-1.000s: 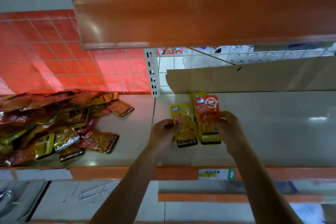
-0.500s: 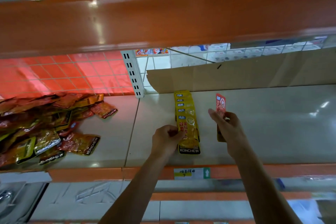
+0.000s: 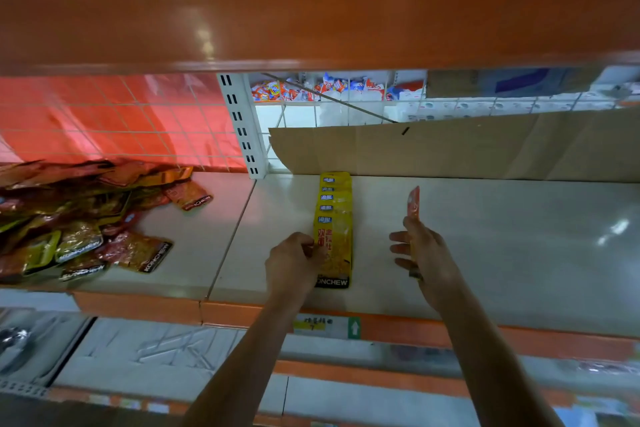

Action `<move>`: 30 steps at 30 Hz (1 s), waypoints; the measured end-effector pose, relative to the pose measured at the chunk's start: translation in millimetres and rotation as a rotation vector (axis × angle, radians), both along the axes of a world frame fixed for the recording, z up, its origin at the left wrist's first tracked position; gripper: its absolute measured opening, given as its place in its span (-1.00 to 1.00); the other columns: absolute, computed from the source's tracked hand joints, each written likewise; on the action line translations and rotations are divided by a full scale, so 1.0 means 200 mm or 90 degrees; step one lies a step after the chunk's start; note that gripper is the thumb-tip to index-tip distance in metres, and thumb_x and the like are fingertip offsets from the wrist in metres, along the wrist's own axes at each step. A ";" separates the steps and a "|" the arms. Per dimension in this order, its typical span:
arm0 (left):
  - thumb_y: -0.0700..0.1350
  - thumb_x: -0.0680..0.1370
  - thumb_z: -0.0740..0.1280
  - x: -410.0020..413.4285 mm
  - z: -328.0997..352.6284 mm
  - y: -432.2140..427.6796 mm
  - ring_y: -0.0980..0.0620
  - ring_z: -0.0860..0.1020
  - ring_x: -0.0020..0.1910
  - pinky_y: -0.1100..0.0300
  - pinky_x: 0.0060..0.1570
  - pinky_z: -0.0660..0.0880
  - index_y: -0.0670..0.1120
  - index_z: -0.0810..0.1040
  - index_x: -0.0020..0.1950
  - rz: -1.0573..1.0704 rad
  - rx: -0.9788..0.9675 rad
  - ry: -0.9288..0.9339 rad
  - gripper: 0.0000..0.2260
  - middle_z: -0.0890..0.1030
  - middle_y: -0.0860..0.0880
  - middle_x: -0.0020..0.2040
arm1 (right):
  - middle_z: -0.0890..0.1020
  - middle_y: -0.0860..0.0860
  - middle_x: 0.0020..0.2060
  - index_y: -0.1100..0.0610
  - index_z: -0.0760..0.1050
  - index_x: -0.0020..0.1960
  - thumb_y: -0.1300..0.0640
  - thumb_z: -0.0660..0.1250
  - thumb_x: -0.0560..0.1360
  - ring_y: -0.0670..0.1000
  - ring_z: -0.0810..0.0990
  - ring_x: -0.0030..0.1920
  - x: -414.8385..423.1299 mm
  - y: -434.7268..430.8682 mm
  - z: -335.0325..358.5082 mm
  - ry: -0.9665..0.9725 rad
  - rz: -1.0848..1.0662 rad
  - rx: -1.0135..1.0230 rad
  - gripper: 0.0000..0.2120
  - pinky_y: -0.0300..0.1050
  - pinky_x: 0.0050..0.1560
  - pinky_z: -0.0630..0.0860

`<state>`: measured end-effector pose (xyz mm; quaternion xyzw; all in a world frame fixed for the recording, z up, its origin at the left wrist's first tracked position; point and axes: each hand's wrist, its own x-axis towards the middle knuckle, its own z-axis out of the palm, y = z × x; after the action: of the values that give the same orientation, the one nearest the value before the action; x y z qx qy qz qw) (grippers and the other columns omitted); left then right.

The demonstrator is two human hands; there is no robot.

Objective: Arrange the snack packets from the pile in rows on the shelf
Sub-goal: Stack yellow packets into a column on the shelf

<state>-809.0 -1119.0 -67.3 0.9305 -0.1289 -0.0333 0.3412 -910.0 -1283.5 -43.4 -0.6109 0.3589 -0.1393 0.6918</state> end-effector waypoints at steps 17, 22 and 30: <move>-0.05 0.53 0.36 -0.27 0.06 -0.10 -0.08 0.53 0.04 0.14 -0.04 0.43 -0.09 0.57 0.19 -0.137 -0.035 -0.173 -0.74 0.59 -0.10 0.09 | 0.46 0.10 -0.38 0.16 0.52 -0.26 0.26 0.28 0.53 0.08 0.42 -0.26 -0.16 0.05 -0.01 -0.033 -0.020 -0.099 -0.81 -0.07 -0.23 0.30; 0.00 0.57 0.33 -0.46 0.09 -0.15 0.09 0.62 -0.05 0.32 -0.07 0.47 -0.10 0.56 0.25 -0.202 -0.159 -0.018 -0.70 0.67 -0.02 0.04 | 0.50 0.20 -0.29 0.22 0.53 -0.21 0.25 0.28 0.50 0.10 0.44 -0.22 -0.33 0.10 0.03 -0.046 -0.015 -0.074 -0.87 0.00 -0.16 0.33; -0.09 0.52 0.38 -0.75 0.12 -0.30 0.22 0.56 -0.23 0.45 -0.21 0.43 -0.03 0.66 0.04 -0.239 -0.200 0.051 -0.86 0.66 0.09 -0.14 | 0.62 0.16 -0.28 0.17 0.57 -0.21 0.41 0.21 0.46 0.13 0.58 -0.22 -0.64 -0.01 0.11 -0.061 -0.044 -0.078 -0.77 0.06 -0.07 0.51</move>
<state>-958.0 -1178.1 -42.3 0.8237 -0.2895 -0.1122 0.4744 -1037.7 -1285.5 -22.1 -0.6323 0.3370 -0.2137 0.6640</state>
